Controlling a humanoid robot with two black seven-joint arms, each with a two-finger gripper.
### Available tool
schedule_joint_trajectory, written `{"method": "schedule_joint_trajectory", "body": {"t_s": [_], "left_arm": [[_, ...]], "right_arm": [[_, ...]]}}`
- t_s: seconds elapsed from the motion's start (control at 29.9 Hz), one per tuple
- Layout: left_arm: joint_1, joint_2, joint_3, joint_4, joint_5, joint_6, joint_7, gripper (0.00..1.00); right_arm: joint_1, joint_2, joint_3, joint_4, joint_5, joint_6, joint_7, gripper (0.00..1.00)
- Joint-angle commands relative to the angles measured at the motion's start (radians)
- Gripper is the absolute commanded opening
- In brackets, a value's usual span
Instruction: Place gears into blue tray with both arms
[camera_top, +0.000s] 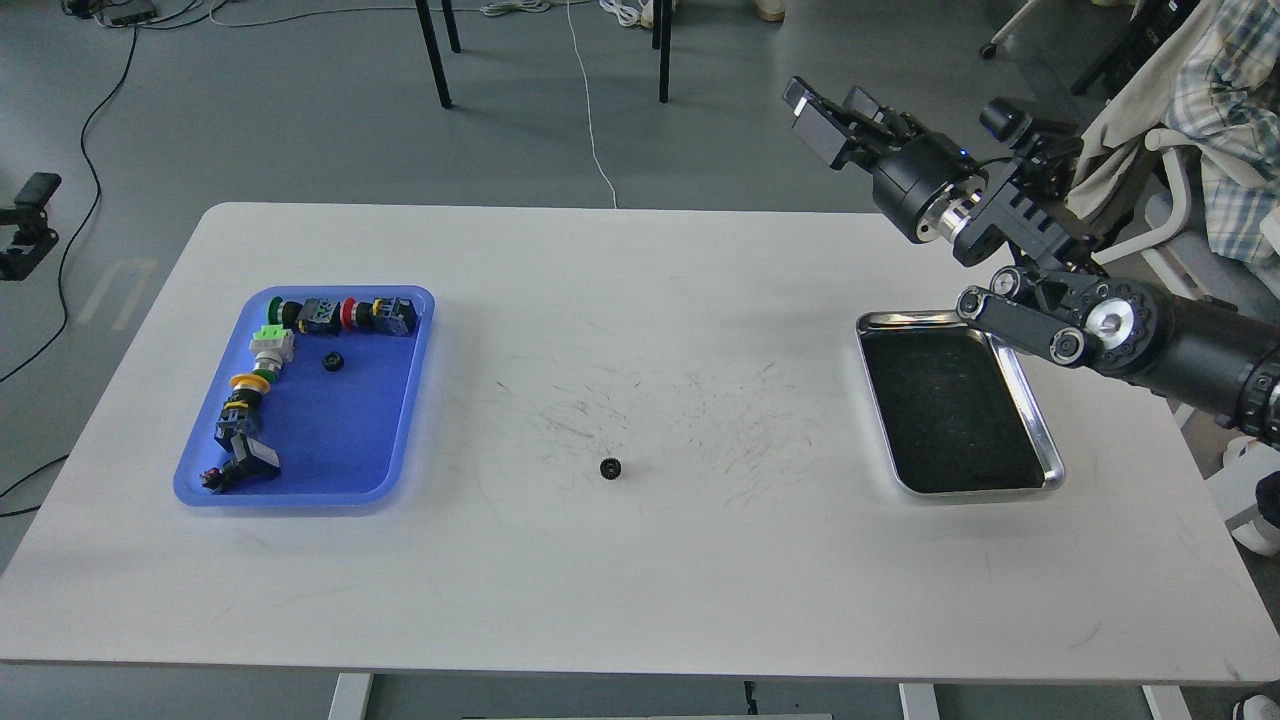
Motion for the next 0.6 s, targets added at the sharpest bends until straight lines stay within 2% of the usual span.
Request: {"method": "schedule_joint_trajectory", "body": {"t_s": [0.0,0.2,0.57], "left_arm": [[0.005,0.040,-0.001,-0.086,0.068,0.000,0.000,0.99],[0.033,0.121,-0.001,-0.280,0.174,0.000,0.000,0.99],[0.048,0.191,0.007,-0.548,0.499,0.009,0.000,0.99]], "right_arm": [[-0.018,-0.048,0.001,0.000,0.131,0.002,0.000,0.92],[-0.079,-0.120,0.001,0.002,0.303,0.032,-0.009,0.94],[-0.166,-0.203,0.035,-0.001,0.515,0.121,-0.030,0.94]]}}
